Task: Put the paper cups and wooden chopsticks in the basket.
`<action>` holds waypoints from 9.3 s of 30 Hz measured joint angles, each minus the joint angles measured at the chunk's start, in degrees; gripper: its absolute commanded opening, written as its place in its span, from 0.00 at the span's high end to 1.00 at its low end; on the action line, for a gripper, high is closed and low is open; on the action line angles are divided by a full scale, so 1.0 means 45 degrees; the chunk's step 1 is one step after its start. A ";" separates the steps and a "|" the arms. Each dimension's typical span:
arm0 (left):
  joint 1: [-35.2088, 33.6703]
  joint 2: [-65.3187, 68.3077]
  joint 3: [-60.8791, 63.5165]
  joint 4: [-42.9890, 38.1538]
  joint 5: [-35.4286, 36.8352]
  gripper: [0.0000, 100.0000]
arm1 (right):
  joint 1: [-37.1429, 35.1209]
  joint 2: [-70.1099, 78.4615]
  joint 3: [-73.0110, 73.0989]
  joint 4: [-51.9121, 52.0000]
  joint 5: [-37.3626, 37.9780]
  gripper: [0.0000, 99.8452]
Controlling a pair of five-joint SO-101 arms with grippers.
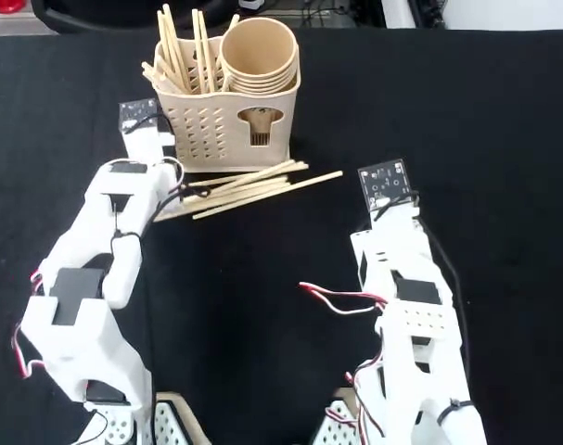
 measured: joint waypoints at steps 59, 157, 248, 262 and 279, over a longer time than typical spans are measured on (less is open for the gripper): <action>0.3419 -0.0879 0.3321 -0.7248 0.1094 0.97 | 0.0234 0.0000 0.0000 0.0000 0.0000 0.99; -0.3087 -2.4557 1.5863 0.3263 -0.6271 0.97 | -0.2208 2.1197 -2.4772 1.2620 -1.6078 0.92; -0.3087 -2.4557 1.5863 0.3263 -0.6271 0.97 | -0.8635 1.1311 -2.3170 -0.0938 -0.0860 0.99; -0.3087 -2.4557 1.5863 0.3263 -0.6271 0.97 | -0.8127 1.1761 -1.8774 -0.4259 -0.0860 0.96; -0.3087 -2.4557 1.5863 0.3263 -0.6271 0.97 | -0.7756 1.1350 -1.9282 -0.0527 -0.2950 0.83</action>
